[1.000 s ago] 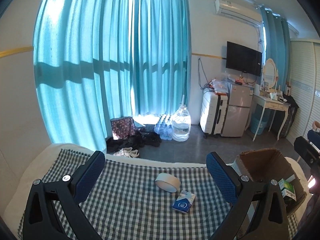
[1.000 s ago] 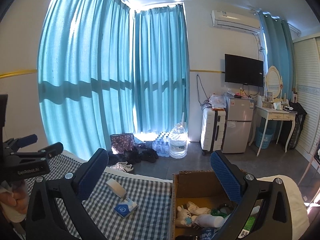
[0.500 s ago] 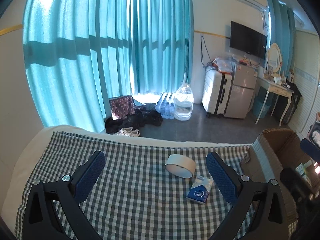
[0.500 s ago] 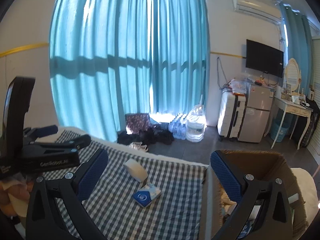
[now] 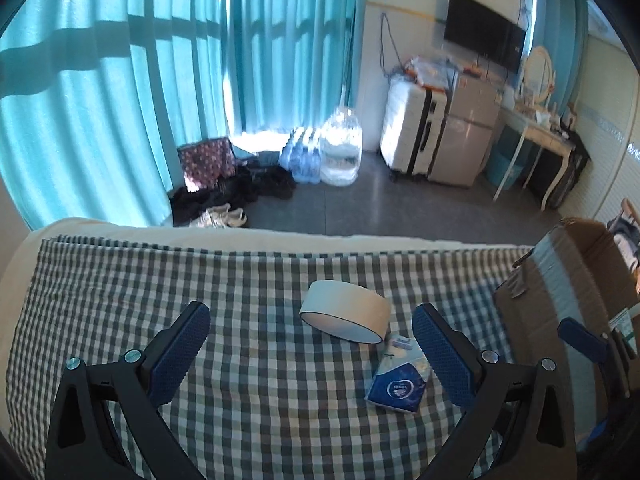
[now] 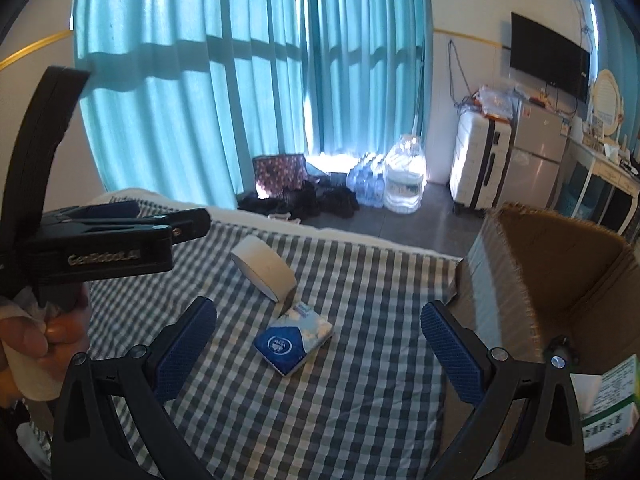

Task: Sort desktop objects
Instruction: 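Withdraw both grippers from the box toward the tape roll and tissue pack, then grasp the white tape roll with left gripper while right grasps the tissue pack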

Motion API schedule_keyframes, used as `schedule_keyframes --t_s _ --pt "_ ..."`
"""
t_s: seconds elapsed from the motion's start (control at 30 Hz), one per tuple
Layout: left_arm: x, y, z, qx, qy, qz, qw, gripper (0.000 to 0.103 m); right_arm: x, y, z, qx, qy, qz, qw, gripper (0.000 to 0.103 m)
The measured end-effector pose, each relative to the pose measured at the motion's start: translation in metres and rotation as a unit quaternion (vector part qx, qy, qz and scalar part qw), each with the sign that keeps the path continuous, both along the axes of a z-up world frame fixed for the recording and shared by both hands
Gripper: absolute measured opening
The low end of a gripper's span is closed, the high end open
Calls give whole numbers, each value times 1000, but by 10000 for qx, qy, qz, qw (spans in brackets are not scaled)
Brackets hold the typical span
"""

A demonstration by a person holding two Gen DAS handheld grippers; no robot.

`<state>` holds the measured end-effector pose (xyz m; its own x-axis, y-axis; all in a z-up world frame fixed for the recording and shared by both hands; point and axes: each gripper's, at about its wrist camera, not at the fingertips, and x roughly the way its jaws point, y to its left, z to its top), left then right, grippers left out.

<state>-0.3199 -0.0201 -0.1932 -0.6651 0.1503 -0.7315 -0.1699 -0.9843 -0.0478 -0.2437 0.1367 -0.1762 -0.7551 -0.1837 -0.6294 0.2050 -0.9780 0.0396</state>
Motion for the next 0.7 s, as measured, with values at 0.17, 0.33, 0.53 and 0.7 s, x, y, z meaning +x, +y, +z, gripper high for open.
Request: schedule_keyframes --t_s 0.17,0.33,0.53,0.7 --pt "-23 12 -21 -106 -332 -264 9990 103 -19 -5 -31 -15 -378 86 9992 103" --pt "-44 19 -36 -282 -512 -493 9971 103 -36 -11 -62 -2 -686 43 9976 103" --pt "-67 28 -54 -386 -725 -877 9928 103 -54 -13 -93 15 -1030 -55 9947 103" --pt "-84 35 -66 -21 -1045 -1208 9872 103 -65 -14 -111 -82 -1365 -279 9902 103"
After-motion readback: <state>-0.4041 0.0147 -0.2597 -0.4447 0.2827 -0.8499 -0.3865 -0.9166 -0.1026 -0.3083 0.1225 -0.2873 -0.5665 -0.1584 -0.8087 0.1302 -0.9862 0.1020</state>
